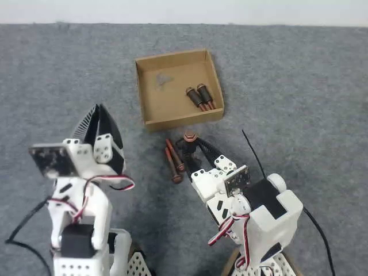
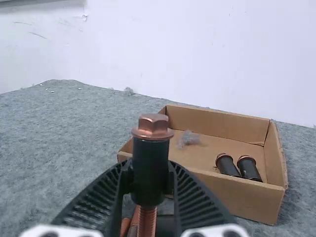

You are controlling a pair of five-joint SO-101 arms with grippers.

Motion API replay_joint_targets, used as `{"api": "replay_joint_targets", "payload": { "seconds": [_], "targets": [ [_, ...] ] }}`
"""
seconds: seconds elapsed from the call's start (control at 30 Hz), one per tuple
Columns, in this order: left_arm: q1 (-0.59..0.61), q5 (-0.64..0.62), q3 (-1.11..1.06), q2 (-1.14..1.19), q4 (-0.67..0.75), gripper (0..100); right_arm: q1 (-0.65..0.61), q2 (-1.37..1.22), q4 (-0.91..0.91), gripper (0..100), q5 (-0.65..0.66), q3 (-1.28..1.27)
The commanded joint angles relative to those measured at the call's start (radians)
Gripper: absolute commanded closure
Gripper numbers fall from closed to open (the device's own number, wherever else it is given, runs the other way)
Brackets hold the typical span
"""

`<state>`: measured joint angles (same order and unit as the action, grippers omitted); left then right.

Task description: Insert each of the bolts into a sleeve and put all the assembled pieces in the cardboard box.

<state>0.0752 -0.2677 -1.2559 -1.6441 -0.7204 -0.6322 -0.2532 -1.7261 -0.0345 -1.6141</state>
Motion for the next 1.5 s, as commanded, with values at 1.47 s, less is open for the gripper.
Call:
{"api": "replay_joint_targets", "payload": {
  "seconds": [1.47],
  "targets": [
    [0.235, 0.368, -0.430, -0.173, -0.348, 98, 0.154, 0.015, 0.071, 99.3, 0.002, 0.315]
  ]
}}
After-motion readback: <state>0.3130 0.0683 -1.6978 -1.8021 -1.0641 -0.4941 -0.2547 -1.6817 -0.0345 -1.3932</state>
